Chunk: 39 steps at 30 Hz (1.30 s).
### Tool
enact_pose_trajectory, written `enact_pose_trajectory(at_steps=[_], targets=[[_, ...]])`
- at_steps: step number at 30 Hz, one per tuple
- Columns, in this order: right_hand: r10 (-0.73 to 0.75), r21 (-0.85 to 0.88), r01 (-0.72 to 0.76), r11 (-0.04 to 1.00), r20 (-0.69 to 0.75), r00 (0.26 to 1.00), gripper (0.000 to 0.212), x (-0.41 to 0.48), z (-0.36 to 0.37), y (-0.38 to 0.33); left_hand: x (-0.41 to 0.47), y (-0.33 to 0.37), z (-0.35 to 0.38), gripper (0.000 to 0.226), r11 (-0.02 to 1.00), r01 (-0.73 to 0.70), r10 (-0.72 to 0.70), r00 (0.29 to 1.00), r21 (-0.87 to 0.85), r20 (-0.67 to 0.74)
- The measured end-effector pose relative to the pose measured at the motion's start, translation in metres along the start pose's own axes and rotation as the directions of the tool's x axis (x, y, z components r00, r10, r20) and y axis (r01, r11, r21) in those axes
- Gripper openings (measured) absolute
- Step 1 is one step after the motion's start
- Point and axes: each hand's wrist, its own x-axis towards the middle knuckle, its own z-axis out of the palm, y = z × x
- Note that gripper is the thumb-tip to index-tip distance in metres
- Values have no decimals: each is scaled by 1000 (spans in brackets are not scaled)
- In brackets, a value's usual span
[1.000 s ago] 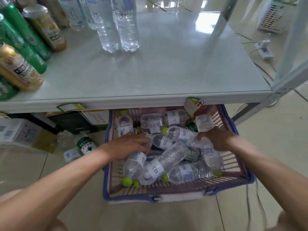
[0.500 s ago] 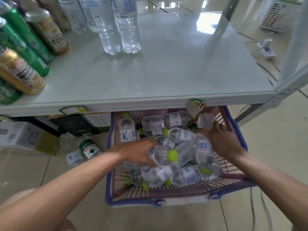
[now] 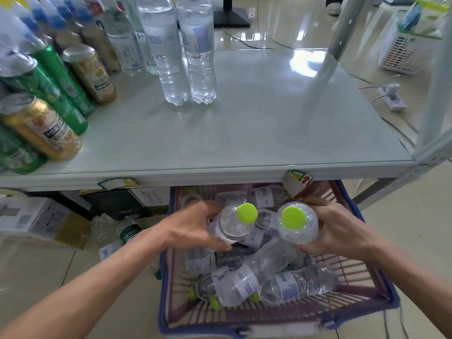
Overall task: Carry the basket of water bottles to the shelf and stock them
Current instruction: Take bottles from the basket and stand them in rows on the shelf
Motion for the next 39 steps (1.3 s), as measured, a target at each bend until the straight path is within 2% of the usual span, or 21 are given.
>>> enact_pose_trajectory(at_steps=[1,4,6,7,9,11,15,16,17,20,23,24,27,28,31,33,36,39], targets=[[-26,83,30,996,-43,999,31,-1,-3,-6,-5,3,-5,50,1000,-8,7,1000,-24,-16],[-23,240,64,969,-169,985,34,-5,-20,-22,-20,15,-21,40,996,-35,27,994,-77,-107],[11,351,72,934,-228,974,21,-8,-33,-29,-27,29,-31,36,993,-80,68,989,-89,-133],[24,386,84,919,-267,963,23,-8,-40,-31,-28,36,-36,36,991,-103,90,986,-90,-138],[21,393,122,911,-340,940,28,-6,-52,-37,-30,50,-46,35,985,-140,123,981,-106,-152],[63,412,120,903,-403,913,11,-2,-65,-41,-27,62,-55,33,979,-149,122,975,-142,-185],[72,400,185,898,-546,834,18,18,-107,-55,-13,81,-70,37,977,-177,144,959,-121,-244],[82,401,190,896,-571,817,14,24,-118,-63,-10,86,-74,37,976,-189,155,953,-110,-259],[82,398,198,896,-587,806,15,30,-129,-64,-7,92,-80,37,975,-197,163,947,-100,-276],[98,434,255,864,-643,760,48,51,-159,-71,4,112,-100,33,970,-225,184,924,-89,-336],[137,445,269,854,-691,710,69,79,-188,-72,25,136,-127,49,964,-243,181,895,-105,-408],[144,436,257,863,-698,701,70,88,-197,-74,35,144,-136,55,966,-238,171,878,-97,-448],[170,440,220,871,-689,704,49,116,-218,-76,73,157,-164,74,983,-161,78,806,-91,-586],[191,439,195,877,-691,697,52,125,-221,-75,85,160,-169,76,985,-136,42,777,-103,-628],[263,446,97,890,-673,691,97,152,-214,-57,118,159,-176,80,976,-92,-77,701,-197,-709],[300,483,62,874,-635,712,103,165,-201,-43,134,159,-176,76,952,-56,-194,654,-302,-731],[346,540,32,841,-582,736,82,178,-174,-32,150,155,-176,78,907,12,-343,600,-420,-723],[336,551,14,834,-529,779,59,192,-152,-28,159,144,-174,75,880,17,-399,567,-474,-721]])
